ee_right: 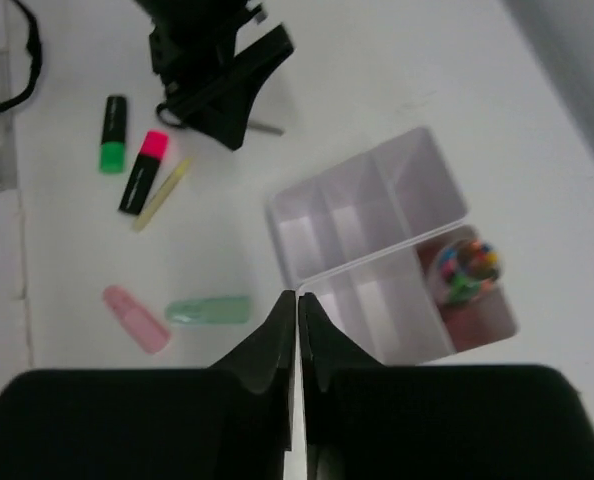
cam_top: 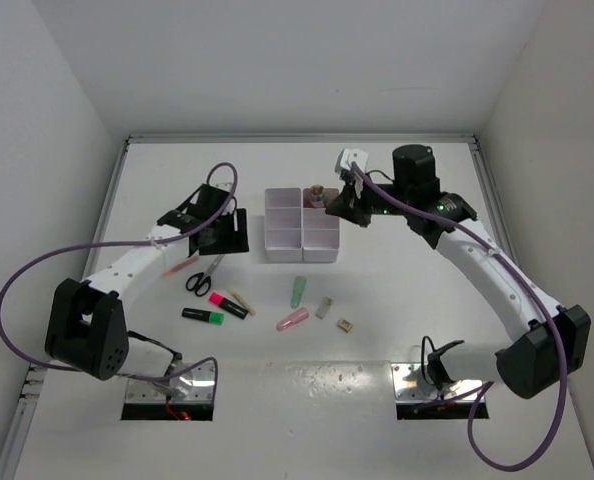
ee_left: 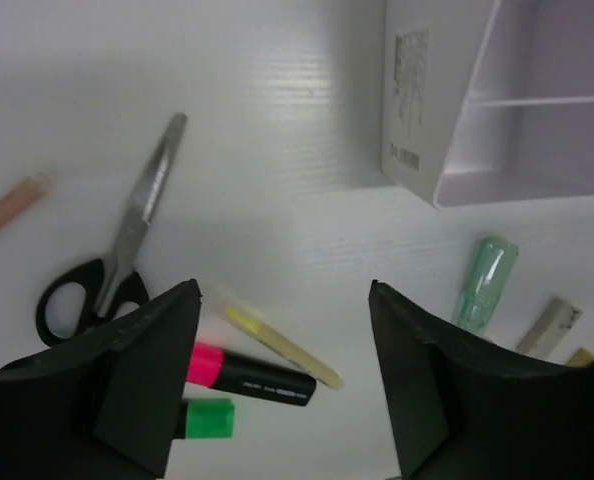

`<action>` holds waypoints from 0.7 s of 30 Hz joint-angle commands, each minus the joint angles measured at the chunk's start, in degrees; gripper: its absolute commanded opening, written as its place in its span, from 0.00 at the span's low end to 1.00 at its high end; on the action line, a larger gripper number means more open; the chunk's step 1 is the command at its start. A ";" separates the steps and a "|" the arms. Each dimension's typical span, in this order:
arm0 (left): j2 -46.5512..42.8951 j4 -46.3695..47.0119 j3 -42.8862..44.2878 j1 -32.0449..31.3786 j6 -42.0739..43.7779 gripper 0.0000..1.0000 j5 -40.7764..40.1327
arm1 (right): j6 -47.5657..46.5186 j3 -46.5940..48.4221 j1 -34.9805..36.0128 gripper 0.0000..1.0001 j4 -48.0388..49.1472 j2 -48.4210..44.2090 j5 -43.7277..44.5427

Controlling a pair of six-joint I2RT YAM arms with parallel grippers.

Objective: Sort the stationery into containers
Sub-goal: Pick up the scissors from the center of the board.

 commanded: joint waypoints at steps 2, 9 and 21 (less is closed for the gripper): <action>-3.17 -3.54 2.09 -4.15 -6.36 0.64 -3.50 | -1.70 -4.32 -0.04 0.16 -3.87 -1.94 -6.26; -7.99 -5.21 -8.33 1.10 -17.17 0.08 -6.43 | -3.98 -6.35 -0.04 0.50 -6.59 -1.94 -12.32; -9.52 -7.23 -12.50 15.17 -15.62 0.68 -7.82 | -11.01 -9.60 -0.04 0.33 -7.30 -3.87 -19.62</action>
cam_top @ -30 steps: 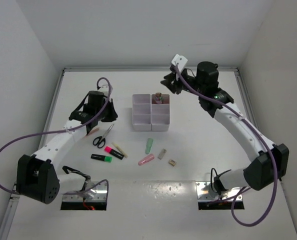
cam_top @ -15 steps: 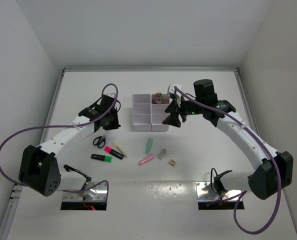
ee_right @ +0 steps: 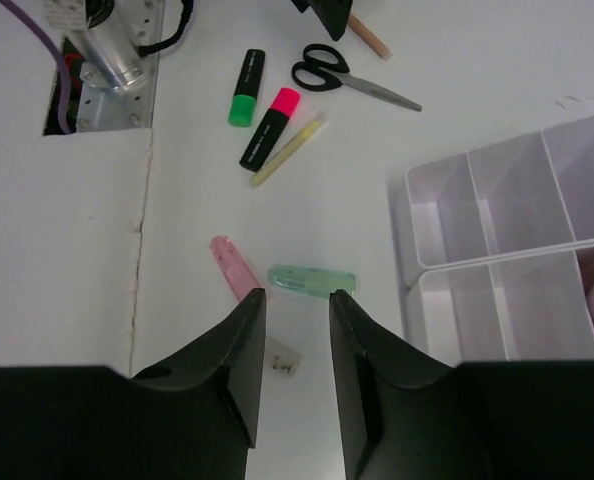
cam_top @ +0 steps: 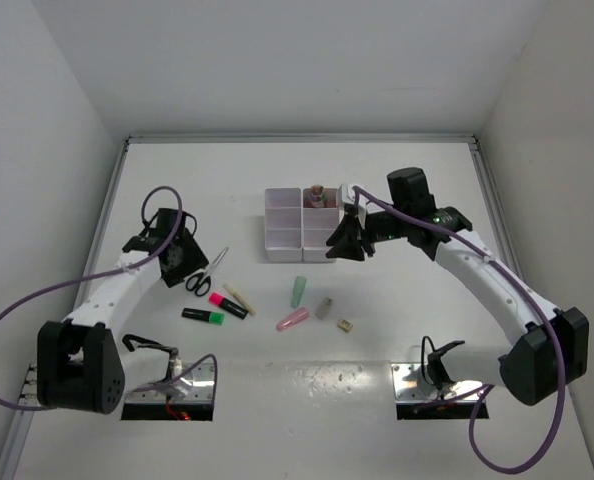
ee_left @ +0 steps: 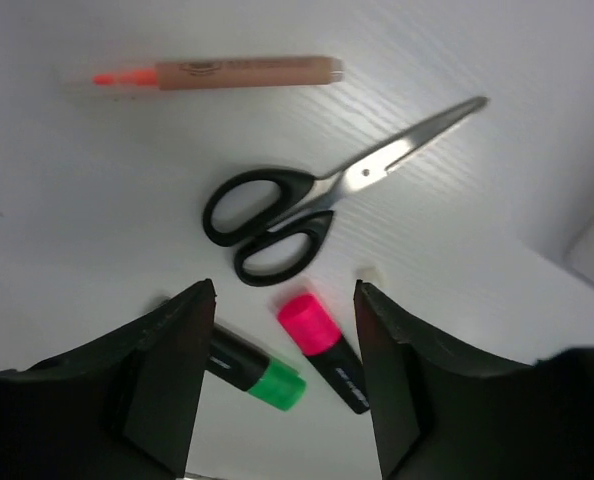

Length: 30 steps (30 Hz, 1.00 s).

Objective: Sort the stationery into containers
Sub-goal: Pick up the scissors from the center of the board.

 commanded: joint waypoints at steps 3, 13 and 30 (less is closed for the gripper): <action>7.38 -0.60 1.67 5.00 2.65 0.46 -0.21 | -3.20 -1.78 -0.02 0.33 1.93 -2.28 -4.80; 15.38 -0.60 5.45 10.37 8.53 0.36 2.95 | -2.15 -3.01 -0.02 0.31 3.25 -4.92 -3.66; 23.65 -5.00 9.32 8.26 13.37 0.35 1.10 | -2.15 -3.01 -0.54 0.31 3.78 -4.39 -3.66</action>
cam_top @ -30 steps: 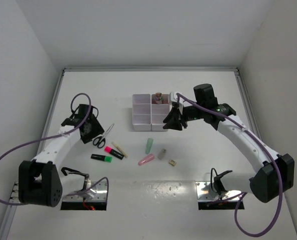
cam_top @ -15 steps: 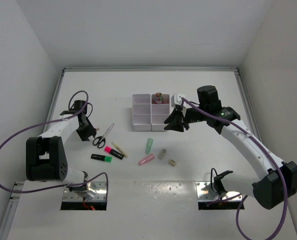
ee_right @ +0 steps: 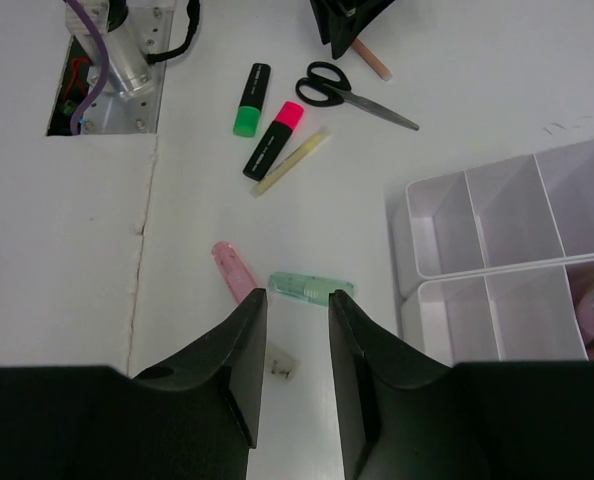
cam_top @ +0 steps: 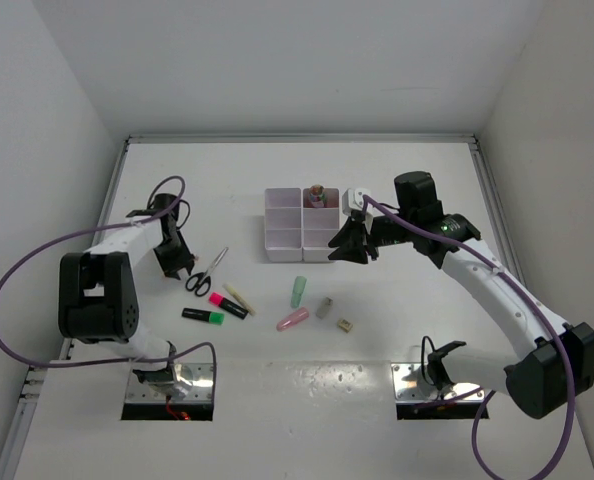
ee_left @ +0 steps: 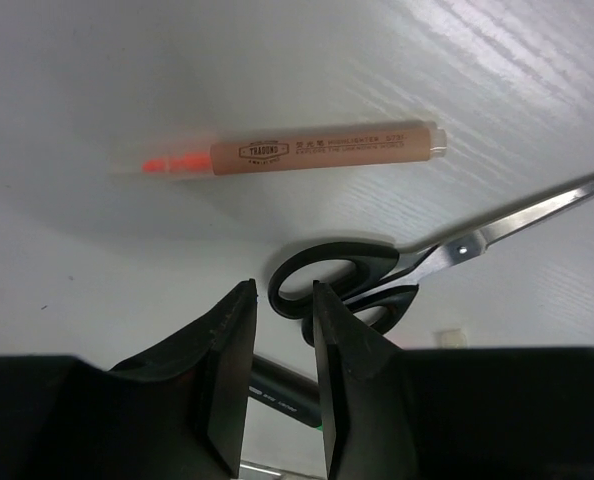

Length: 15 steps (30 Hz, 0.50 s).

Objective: Sort the stationery into containers
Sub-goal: Pick up the scissors from the center of the board.

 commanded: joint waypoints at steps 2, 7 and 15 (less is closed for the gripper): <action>0.42 -0.74 -1.07 -0.40 0.65 0.35 -1.23 | -1.06 -0.13 -0.39 0.31 2.38 -0.20 -2.31; 1.55 -0.73 -1.07 -0.92 0.65 0.35 -0.71 | -1.06 -0.13 -0.92 0.31 2.38 -0.20 -2.31; 3.40 -0.21 -1.07 -2.07 1.18 0.35 0.52 | -1.06 -0.65 -1.45 0.31 2.38 -0.20 -2.31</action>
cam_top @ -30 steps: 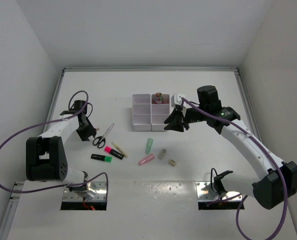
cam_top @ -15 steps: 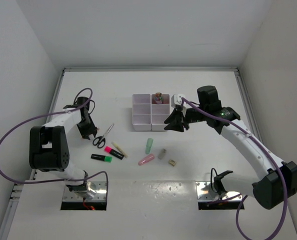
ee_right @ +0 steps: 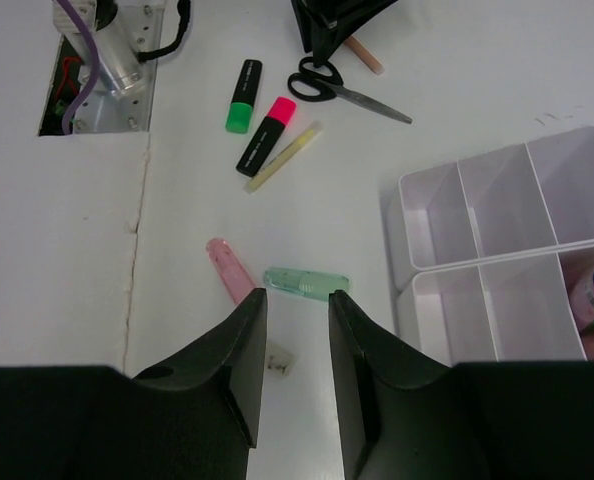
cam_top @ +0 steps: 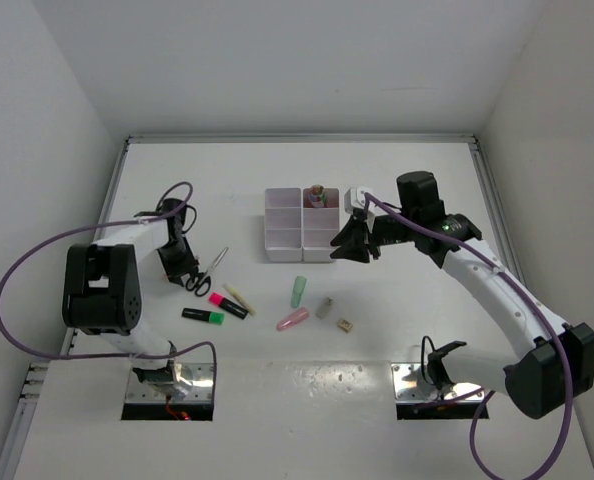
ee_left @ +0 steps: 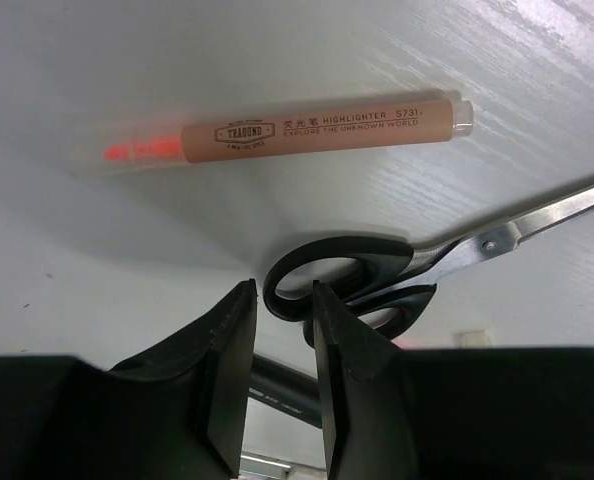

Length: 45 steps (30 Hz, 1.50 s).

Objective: Sort the stationery into containers
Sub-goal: Pick up the scissors from the center of the board.

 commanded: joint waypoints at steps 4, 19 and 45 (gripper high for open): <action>2.27 0.78 -0.55 -1.28 0.74 0.35 0.61 | -1.06 -0.37 -0.87 0.31 2.31 -0.20 -2.83; 5.79 3.15 -1.60 -1.81 0.74 0.14 0.61 | -1.06 -0.37 -2.02 0.31 1.79 -0.20 -3.89; -6.25 -4.41 18.08 -15.77 2.32 0.00 8.88 | -0.53 -0.37 -4.66 0.42 1.26 0.86 -3.18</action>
